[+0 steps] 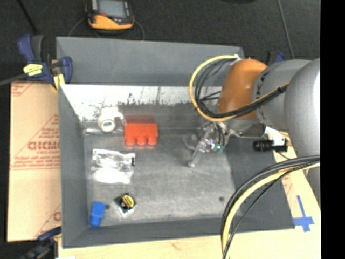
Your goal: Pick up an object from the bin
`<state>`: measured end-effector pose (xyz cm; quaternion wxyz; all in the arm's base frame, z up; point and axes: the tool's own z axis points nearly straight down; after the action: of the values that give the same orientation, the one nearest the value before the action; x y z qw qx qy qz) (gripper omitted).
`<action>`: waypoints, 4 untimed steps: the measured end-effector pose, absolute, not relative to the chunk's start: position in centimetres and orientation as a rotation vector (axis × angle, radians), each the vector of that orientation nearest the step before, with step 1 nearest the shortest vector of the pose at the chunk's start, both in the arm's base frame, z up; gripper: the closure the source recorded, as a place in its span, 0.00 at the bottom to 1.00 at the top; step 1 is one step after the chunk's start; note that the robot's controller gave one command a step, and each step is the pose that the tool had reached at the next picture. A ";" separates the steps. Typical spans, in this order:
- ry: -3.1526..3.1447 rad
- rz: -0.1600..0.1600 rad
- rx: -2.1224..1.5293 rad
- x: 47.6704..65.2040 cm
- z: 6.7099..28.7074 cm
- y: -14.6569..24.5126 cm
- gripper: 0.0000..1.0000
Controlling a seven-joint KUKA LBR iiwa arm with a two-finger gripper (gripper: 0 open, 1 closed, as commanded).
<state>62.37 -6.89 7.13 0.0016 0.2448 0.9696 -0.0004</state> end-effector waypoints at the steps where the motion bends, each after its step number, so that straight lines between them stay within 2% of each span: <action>1: 3.044 -0.002 0.765 62.4 7.1 -6.9 1.00; 2: 3.041 -0.004 0.761 62.5 8.1 -7.1 1.00; 4: 3.040 -0.001 0.757 62.9 12.7 -7.3 1.00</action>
Offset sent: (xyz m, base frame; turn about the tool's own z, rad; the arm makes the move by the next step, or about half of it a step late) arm 0.0000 0.0000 0.0000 0.0000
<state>62.86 -7.32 12.73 0.0042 0.2417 0.9704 -0.0002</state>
